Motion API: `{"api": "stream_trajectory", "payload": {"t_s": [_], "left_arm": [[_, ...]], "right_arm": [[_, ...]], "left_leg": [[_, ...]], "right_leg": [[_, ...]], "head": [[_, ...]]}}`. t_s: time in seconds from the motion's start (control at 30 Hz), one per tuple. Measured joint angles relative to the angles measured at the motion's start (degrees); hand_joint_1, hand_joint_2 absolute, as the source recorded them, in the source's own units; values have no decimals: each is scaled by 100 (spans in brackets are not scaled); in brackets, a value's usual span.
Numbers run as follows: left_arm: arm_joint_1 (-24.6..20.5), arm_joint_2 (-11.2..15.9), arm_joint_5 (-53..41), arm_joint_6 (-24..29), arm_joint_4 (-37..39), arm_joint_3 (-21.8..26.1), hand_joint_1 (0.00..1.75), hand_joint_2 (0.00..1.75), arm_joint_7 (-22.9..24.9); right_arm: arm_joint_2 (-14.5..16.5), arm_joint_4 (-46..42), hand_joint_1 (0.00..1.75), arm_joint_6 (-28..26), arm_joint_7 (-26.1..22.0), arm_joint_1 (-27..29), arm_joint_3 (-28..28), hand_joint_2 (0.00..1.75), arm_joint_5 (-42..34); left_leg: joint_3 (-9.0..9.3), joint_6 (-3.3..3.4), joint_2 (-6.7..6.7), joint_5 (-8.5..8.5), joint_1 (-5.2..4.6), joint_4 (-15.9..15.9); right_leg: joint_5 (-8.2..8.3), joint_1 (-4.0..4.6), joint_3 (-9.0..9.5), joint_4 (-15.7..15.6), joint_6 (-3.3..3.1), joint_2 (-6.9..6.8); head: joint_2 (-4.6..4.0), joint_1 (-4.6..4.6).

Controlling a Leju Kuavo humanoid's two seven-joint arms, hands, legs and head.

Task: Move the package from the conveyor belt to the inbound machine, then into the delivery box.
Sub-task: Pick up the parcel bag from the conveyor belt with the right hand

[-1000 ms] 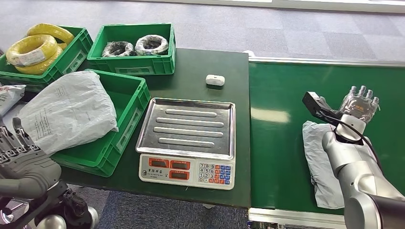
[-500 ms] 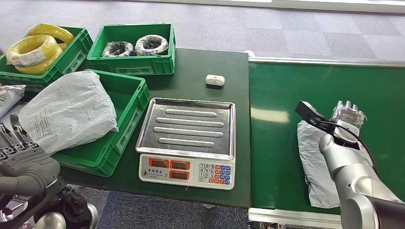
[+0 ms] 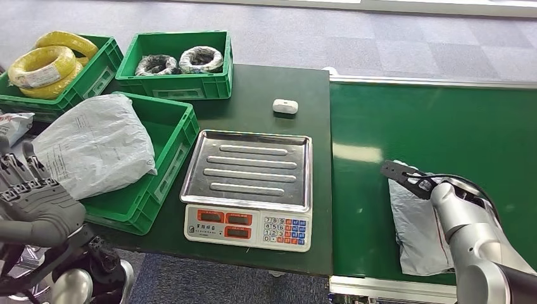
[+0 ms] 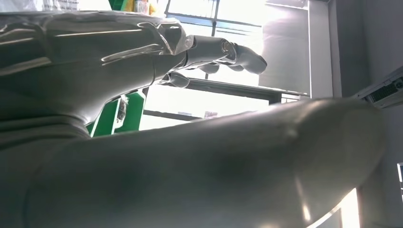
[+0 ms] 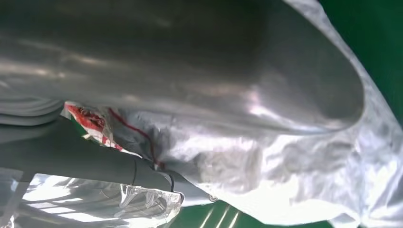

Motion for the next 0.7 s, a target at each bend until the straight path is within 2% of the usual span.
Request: {"api": "stream_trajectory", "payload": {"t_s": [0.27, 0.7], "left_arm": [[-323, 20, 90, 14, 318, 19, 0, 0, 0], [-428, 46, 110, 37, 521, 8, 0, 0, 0]], "right_arm": [[-101, 2, 0, 130, -132, -2, -155, 0, -70], [-185, 3, 0, 78, -195, 30, -228, 0, -96]], "left_leg": [[0, 0, 1, 0, 0, 0], [0, 0, 2, 0, 0, 0]], "right_leg": [[0, 0, 0, 0, 0, 0], [0, 0, 0, 0, 0, -1]], "head": [[0, 0], [0, 0]]}}
